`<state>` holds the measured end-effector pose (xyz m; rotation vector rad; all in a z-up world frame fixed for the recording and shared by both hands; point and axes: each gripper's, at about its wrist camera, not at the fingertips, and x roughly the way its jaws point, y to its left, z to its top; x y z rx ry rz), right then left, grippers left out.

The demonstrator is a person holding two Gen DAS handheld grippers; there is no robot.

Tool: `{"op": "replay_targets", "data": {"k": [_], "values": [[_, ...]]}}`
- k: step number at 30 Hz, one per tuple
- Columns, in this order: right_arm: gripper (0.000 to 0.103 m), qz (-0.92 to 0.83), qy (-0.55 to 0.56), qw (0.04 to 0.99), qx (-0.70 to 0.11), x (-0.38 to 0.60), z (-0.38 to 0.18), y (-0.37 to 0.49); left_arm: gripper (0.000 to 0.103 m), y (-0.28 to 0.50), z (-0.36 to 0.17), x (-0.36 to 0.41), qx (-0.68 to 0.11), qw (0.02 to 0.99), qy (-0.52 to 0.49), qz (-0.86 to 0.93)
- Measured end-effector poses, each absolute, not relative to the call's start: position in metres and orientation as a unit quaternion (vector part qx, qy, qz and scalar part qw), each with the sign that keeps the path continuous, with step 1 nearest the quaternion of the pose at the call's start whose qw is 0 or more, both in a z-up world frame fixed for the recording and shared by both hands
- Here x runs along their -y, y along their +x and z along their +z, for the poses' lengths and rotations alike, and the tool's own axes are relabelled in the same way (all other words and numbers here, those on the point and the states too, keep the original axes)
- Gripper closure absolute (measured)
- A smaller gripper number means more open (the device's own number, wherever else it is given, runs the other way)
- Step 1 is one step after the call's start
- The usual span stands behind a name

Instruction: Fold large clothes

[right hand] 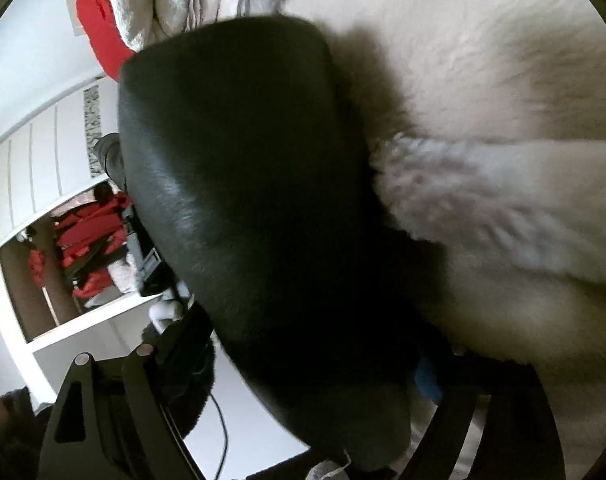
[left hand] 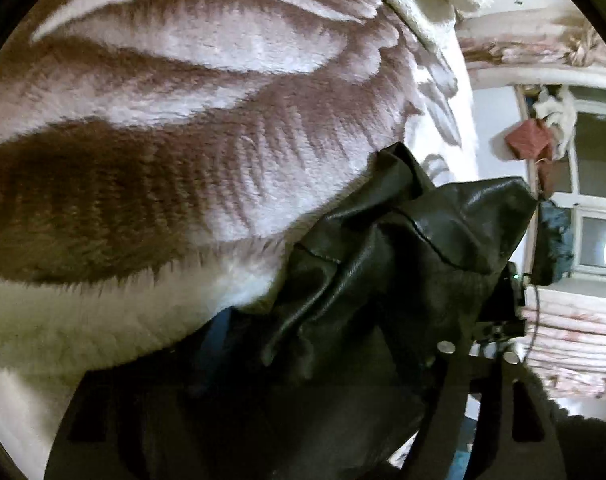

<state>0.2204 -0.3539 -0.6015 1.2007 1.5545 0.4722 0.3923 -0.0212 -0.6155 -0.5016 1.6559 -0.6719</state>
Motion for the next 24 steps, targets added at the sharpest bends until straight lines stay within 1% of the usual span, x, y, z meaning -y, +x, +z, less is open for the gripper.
{"op": "replay_targets", "data": {"k": [2,3,6,8,10,14,17,19,22,24], "values": [[0.012,0.208,0.501,0.528,-0.653,0.346,-0.606,0.227,0.011,0.392,-0.613,0.021,-0.713,0.593,-0.227,-0.297],[0.012,0.213,0.499,0.528,-0.653,0.342,-0.607,0.231,0.010,0.391,-0.611,0.025,-0.711,0.594,-0.226,-0.300],[0.014,0.209,0.491,0.540,-0.651,0.331,-0.603,0.240,0.010,0.386,-0.602,0.033,-0.709,0.612,-0.192,-0.293],[0.019,0.204,0.489,0.551,-0.645,0.326,-0.595,0.246,0.010,0.378,-0.590,0.030,-0.698,0.628,-0.196,-0.284],[0.019,0.191,0.475,0.566,-0.646,0.324,-0.587,0.251,0.010,0.368,-0.578,0.020,-0.686,0.642,-0.209,-0.271],[0.019,0.169,0.469,0.557,-0.665,0.324,-0.589,0.247,0.010,0.328,-0.546,-0.015,-0.651,0.679,-0.268,-0.206],[0.019,0.153,0.489,0.550,-0.660,0.327,-0.588,0.231,0.010,0.279,-0.529,-0.041,-0.624,0.681,-0.353,-0.148],[0.019,0.143,0.494,0.550,-0.658,0.327,-0.587,0.225,0.010,0.252,-0.525,-0.056,-0.607,0.679,-0.391,-0.132],[0.018,0.128,0.502,0.552,-0.654,0.322,-0.586,0.223,0.010,0.226,-0.537,-0.048,-0.601,0.662,-0.432,-0.121],[0.018,0.112,0.505,0.554,-0.652,0.331,-0.579,0.210,0.010,0.210,-0.557,-0.040,-0.615,0.632,-0.458,-0.110]]}}
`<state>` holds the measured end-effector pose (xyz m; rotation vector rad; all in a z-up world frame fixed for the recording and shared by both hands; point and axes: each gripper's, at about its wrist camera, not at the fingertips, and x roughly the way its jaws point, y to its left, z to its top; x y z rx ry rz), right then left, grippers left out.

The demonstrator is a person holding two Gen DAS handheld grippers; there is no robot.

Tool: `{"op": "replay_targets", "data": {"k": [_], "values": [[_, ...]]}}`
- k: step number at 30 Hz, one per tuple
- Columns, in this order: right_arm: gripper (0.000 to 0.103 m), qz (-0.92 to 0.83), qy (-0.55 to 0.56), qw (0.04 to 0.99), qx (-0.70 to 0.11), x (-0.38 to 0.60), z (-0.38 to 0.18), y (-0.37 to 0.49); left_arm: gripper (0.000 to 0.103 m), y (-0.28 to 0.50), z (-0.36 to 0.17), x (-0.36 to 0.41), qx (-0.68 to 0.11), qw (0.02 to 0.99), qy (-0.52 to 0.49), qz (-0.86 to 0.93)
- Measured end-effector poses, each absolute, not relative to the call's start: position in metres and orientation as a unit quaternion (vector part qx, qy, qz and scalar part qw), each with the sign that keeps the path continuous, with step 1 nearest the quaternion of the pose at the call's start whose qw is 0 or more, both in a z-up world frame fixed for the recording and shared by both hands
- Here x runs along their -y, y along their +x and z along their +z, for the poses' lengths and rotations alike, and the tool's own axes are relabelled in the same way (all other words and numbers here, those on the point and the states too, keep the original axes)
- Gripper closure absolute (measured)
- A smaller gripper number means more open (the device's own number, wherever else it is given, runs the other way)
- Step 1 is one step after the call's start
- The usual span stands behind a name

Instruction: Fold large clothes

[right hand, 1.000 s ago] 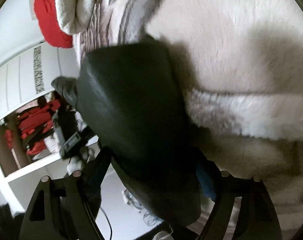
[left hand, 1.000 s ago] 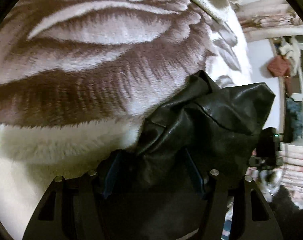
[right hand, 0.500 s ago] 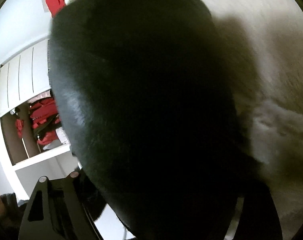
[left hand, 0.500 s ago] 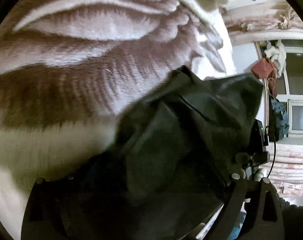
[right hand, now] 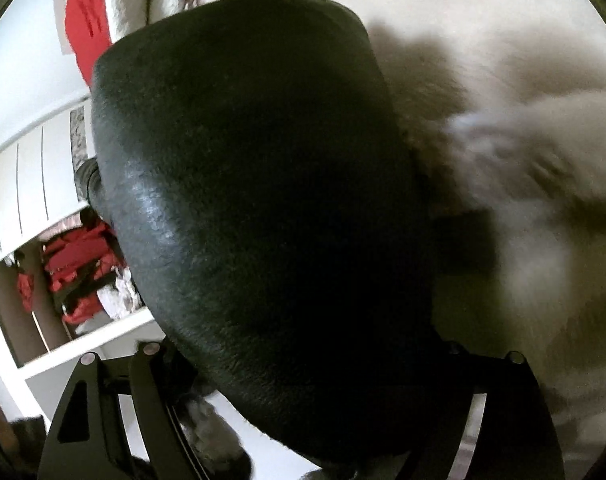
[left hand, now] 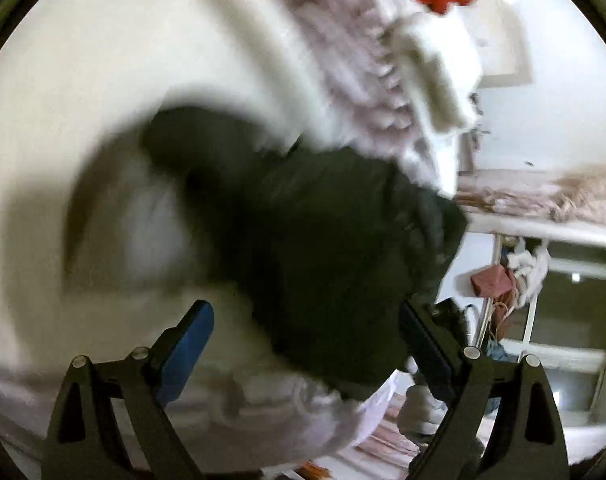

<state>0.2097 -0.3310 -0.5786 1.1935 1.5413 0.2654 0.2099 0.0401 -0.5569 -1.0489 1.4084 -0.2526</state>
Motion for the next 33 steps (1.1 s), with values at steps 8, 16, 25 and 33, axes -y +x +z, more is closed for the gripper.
{"op": "replay_targets", "data": {"k": [8,16,25,33], "values": [[0.015,0.108,0.492,0.558,-0.660,0.374,-0.558,0.190,0.010,0.225,-0.608,0.017,-0.612,0.610,-0.482,-0.143],[0.013,0.190,0.565,0.507,-0.623,0.363,-0.601,0.190,0.009,0.245,-0.610,0.027,-0.572,0.643,-0.500,-0.091],[0.025,0.175,0.542,0.515,-0.640,0.339,-0.601,0.215,0.005,0.248,-0.611,0.027,-0.538,0.670,-0.507,-0.071],[0.044,0.161,0.561,0.514,-0.629,0.334,-0.584,0.223,0.050,0.256,-0.583,0.019,-0.481,0.705,-0.519,-0.045]]}}
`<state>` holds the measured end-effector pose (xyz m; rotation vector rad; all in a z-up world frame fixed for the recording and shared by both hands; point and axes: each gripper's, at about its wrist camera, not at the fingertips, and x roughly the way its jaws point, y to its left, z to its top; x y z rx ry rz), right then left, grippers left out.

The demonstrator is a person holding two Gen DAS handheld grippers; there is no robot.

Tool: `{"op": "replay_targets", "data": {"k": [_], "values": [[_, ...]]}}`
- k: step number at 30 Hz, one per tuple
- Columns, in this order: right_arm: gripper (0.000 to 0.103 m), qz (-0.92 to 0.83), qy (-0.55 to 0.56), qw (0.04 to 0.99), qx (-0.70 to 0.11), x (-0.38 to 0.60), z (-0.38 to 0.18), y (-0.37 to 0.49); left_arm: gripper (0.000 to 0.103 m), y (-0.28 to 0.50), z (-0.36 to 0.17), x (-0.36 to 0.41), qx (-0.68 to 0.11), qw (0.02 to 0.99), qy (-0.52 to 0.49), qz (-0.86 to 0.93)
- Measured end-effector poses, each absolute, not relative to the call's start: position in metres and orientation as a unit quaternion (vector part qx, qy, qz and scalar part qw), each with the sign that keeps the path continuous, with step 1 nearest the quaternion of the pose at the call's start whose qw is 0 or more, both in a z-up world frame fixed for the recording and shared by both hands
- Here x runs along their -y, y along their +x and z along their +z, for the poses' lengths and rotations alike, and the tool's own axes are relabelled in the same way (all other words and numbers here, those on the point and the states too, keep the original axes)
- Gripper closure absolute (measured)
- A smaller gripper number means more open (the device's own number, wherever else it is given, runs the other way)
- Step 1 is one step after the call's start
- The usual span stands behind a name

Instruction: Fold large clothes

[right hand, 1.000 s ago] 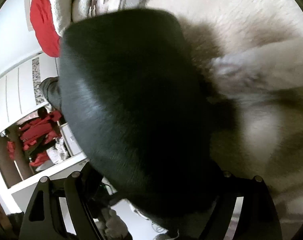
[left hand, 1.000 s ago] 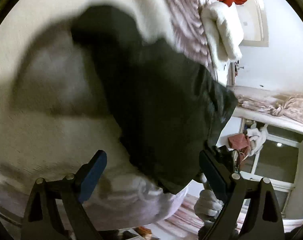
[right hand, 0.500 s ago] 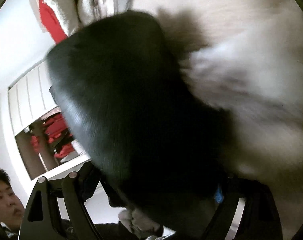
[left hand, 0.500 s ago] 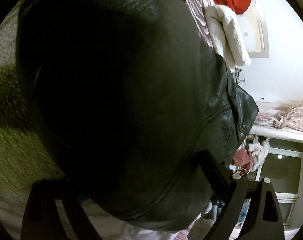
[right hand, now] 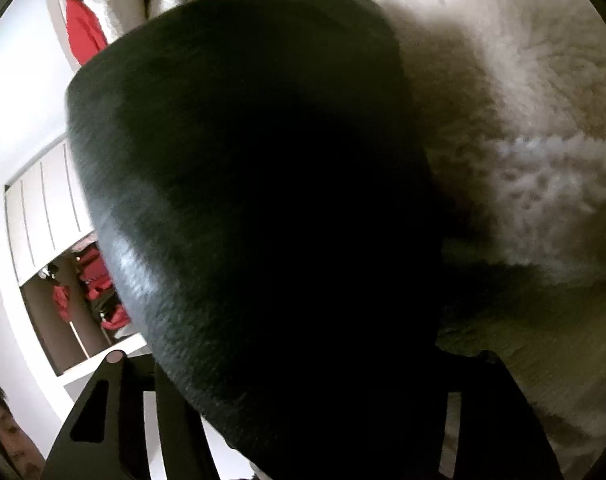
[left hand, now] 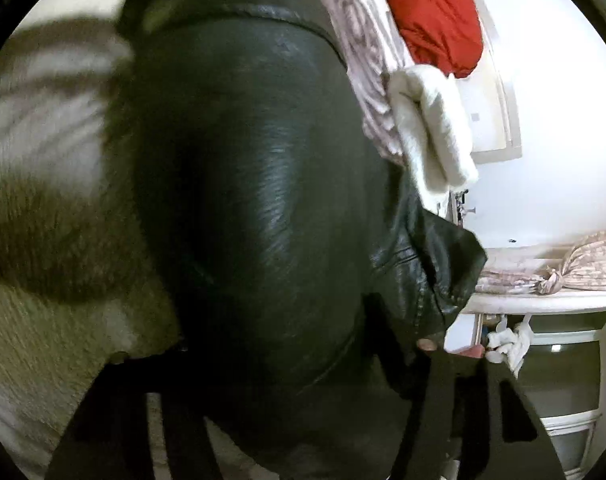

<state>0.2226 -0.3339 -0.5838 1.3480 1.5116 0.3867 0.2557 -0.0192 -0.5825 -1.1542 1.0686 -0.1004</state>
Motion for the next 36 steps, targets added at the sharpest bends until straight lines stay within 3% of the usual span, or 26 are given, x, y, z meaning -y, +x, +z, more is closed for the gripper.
{"op": "replay_targets", "data": {"k": [4,19,27,36], "values": [[0.049,0.171,0.555,0.523,-0.624,0.334,-0.565,0.240,0.056,0.267,-0.561,0.021,-0.465,0.715,-0.520,-0.051],[0.056,0.230,0.487,0.597,-0.594,0.370,-0.443,0.380,0.056,0.368,-0.489,0.037,-0.371,0.751,-0.536,-0.107],[0.056,0.270,0.461,0.637,-0.556,0.410,-0.369,0.554,0.056,0.482,-0.452,0.045,-0.290,0.769,-0.554,-0.131],[0.057,0.313,0.373,0.643,-0.591,0.420,-0.368,0.786,0.056,0.571,-0.506,0.058,-0.226,0.768,-0.592,-0.099]]}}
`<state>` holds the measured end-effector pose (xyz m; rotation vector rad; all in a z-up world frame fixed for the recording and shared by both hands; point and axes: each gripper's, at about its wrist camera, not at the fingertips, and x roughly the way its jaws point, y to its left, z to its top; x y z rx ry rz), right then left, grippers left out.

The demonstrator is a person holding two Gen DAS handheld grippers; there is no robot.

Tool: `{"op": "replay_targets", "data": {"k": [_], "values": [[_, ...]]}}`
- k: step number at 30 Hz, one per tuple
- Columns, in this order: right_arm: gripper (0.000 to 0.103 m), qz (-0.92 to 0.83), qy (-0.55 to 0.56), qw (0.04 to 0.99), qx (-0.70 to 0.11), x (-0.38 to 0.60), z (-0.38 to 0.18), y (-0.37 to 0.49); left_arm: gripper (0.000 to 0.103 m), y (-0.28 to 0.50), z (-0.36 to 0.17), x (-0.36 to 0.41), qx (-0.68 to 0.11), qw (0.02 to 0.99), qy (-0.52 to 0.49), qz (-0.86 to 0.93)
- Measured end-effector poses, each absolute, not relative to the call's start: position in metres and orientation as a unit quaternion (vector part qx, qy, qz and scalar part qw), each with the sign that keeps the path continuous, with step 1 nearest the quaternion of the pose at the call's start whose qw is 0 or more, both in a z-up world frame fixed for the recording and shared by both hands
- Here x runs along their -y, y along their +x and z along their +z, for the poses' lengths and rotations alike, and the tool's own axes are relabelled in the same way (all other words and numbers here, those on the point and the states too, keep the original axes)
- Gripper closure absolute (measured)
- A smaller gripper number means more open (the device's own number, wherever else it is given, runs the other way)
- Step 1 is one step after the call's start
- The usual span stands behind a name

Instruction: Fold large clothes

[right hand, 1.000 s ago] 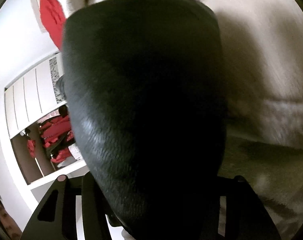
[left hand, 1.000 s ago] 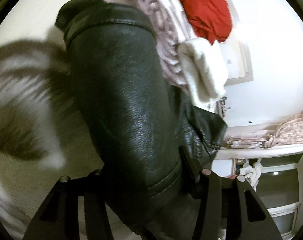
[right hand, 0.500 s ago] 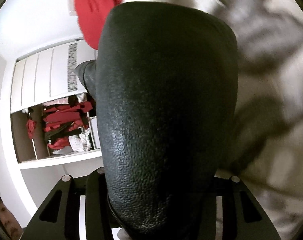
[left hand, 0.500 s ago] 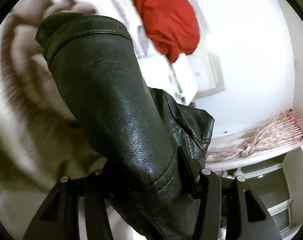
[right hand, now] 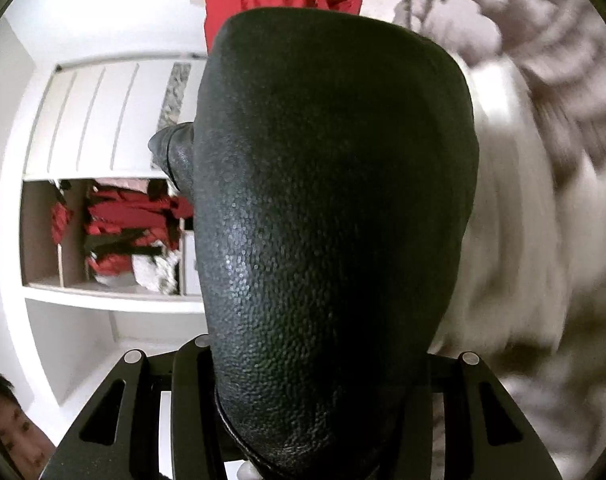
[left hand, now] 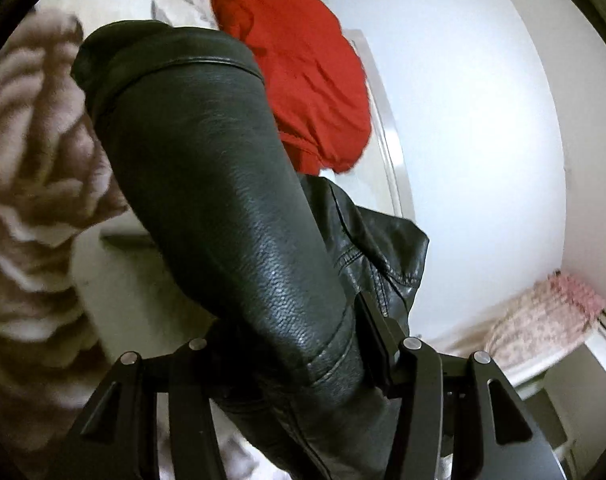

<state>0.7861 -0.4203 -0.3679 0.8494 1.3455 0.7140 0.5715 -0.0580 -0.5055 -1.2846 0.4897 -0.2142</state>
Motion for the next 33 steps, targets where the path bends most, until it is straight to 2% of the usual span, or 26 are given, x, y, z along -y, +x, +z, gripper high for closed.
{"op": "replay_targets", "data": {"k": [4,8,10,11,13,14,15,17,18,20,22,25,29,33], "values": [[0.056,0.328,0.336,0.631,-0.617,0.423,-0.396,0.857,0.056,0.598,-0.541,0.070,-0.236,0.778,-0.576,-0.085],[0.055,0.317,0.327,0.606,-0.652,0.442,-0.438,0.894,0.056,0.607,-0.566,0.076,-0.283,0.790,-0.535,-0.098],[0.046,0.307,0.334,0.597,-0.662,0.453,-0.455,0.892,0.054,0.604,-0.567,0.075,-0.305,0.789,-0.522,-0.110],[0.036,0.293,0.333,0.600,-0.666,0.461,-0.459,0.891,0.053,0.599,-0.567,0.074,-0.322,0.784,-0.518,-0.117],[0.031,0.272,0.318,0.615,-0.668,0.472,-0.464,0.875,0.051,0.597,-0.565,0.072,-0.353,0.774,-0.511,-0.123],[0.027,0.261,0.312,0.619,-0.671,0.477,-0.465,0.865,0.046,0.594,-0.564,0.070,-0.372,0.766,-0.509,-0.128],[0.026,0.249,0.304,0.626,-0.673,0.481,-0.460,0.864,0.043,0.593,-0.563,0.069,-0.382,0.762,-0.506,-0.133],[0.022,0.219,0.274,0.655,-0.670,0.489,-0.445,0.857,0.027,0.595,-0.555,0.069,-0.396,0.766,-0.486,-0.142],[0.021,0.206,0.262,0.666,-0.667,0.491,-0.439,0.855,0.023,0.596,-0.549,0.070,-0.408,0.773,-0.464,-0.145],[0.020,0.166,0.233,0.699,-0.655,0.491,-0.417,0.851,0.009,0.599,-0.534,0.072,-0.429,0.787,-0.421,-0.141],[0.020,0.122,0.196,0.730,-0.643,0.497,-0.403,0.843,0.002,0.596,-0.521,0.071,-0.442,0.800,-0.384,-0.132],[0.020,0.047,0.107,0.775,-0.621,0.445,-0.363,0.804,0.001,0.587,-0.490,0.070,-0.455,0.832,-0.300,-0.107],[0.016,-0.044,-0.009,0.812,-0.582,0.398,-0.350,0.710,0.001,0.575,-0.448,0.076,-0.465,0.870,-0.146,-0.071],[0.015,-0.087,-0.028,0.829,-0.552,0.368,-0.330,0.643,0.001,0.555,-0.418,0.071,-0.447,0.892,-0.042,-0.052]]}}
